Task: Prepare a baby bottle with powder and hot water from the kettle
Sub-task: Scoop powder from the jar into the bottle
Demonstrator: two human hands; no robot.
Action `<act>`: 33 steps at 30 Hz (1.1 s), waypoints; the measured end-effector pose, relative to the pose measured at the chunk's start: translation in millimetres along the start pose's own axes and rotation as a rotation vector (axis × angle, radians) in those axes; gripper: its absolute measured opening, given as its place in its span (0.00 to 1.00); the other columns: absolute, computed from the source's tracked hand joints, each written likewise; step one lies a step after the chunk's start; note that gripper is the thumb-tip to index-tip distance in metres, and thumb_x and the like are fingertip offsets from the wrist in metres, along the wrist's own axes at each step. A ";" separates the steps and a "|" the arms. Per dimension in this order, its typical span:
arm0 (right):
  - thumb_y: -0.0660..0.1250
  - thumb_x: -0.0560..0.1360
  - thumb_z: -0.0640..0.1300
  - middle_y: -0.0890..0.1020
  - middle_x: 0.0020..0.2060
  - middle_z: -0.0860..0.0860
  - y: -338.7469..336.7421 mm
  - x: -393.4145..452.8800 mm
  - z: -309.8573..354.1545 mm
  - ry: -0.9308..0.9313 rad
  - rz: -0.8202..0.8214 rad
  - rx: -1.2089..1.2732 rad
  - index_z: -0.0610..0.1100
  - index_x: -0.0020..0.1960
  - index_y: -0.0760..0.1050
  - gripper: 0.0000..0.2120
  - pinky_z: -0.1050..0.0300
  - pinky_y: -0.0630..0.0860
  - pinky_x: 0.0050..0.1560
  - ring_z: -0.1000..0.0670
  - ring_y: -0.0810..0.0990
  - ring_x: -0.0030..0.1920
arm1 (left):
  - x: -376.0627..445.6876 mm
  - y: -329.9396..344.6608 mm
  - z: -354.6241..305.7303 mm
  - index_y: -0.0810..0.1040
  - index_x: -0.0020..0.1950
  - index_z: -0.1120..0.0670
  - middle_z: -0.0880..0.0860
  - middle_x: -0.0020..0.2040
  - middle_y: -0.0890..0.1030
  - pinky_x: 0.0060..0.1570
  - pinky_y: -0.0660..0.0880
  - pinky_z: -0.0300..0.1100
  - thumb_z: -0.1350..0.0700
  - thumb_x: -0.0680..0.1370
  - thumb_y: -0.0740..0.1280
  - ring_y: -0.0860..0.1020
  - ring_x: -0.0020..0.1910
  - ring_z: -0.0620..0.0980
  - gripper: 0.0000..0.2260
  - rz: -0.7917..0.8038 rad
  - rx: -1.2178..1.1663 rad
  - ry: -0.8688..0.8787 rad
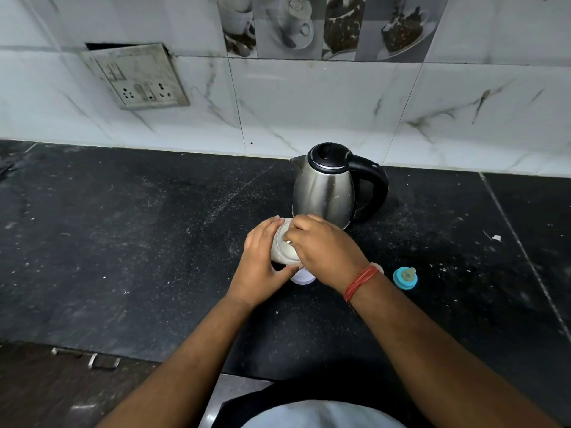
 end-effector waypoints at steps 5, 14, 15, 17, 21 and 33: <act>0.73 0.71 0.39 0.79 0.33 0.52 -19.4 -7.7 1.1 0.057 -0.180 0.000 0.45 0.45 0.77 0.07 0.54 0.73 0.34 0.46 0.76 0.38 | -3.3 0.5 5.9 0.66 0.77 0.53 0.47 0.75 0.68 0.74 0.68 0.54 0.47 0.70 0.81 0.68 0.75 0.48 0.40 -0.012 -0.076 -0.047; 0.78 0.63 0.42 0.74 0.34 0.52 -9.5 -12.3 11.8 0.139 -0.118 -0.148 0.48 0.36 0.81 0.06 0.51 0.72 0.41 0.47 0.74 0.39 | -6.6 -0.3 0.4 0.63 0.76 0.48 0.49 0.75 0.69 0.71 0.70 0.57 0.54 0.69 0.82 0.70 0.74 0.51 0.41 -0.053 -0.063 -0.019; 0.78 0.64 0.42 0.74 0.36 0.52 -8.6 -13.1 12.2 0.145 -0.124 -0.161 0.48 0.36 0.82 0.05 0.51 0.72 0.41 0.47 0.74 0.40 | -6.6 -0.8 -1.1 0.63 0.76 0.48 0.50 0.75 0.69 0.71 0.70 0.57 0.54 0.69 0.82 0.70 0.74 0.51 0.41 -0.055 -0.055 -0.013; 0.78 0.65 0.44 0.74 0.38 0.51 -6.7 -14.6 11.1 0.165 -0.129 -0.175 0.48 0.37 0.83 0.04 0.50 0.71 0.43 0.46 0.74 0.42 | -6.3 -1.4 -4.0 0.63 0.76 0.48 0.51 0.75 0.69 0.71 0.69 0.57 0.55 0.70 0.81 0.70 0.74 0.52 0.40 -0.055 -0.034 0.010; 0.78 0.65 0.44 0.74 0.40 0.51 -6.4 -15.2 8.7 0.209 -0.138 -0.202 0.49 0.37 0.84 0.03 0.49 0.70 0.45 0.46 0.75 0.43 | -6.7 -0.8 -8.0 0.64 0.75 0.50 0.52 0.76 0.69 0.74 0.68 0.54 0.55 0.70 0.81 0.68 0.76 0.51 0.39 -0.056 -0.004 0.040; 0.71 0.74 0.50 0.74 0.49 0.52 -6.1 -11.4 5.7 0.254 0.037 -0.138 0.52 0.49 0.86 0.07 0.48 0.67 0.56 0.45 0.72 0.55 | -8.4 -1.3 -5.7 0.65 0.76 0.51 0.49 0.76 0.68 0.76 0.61 0.39 0.51 0.70 0.81 0.68 0.76 0.50 0.39 -0.059 0.028 0.051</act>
Point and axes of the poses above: each hand's wrist, its own x-axis towards the middle knuckle, its own y-axis out of the palm, z = x × y, the point moved 6 cm from there along x, towards the middle knuckle
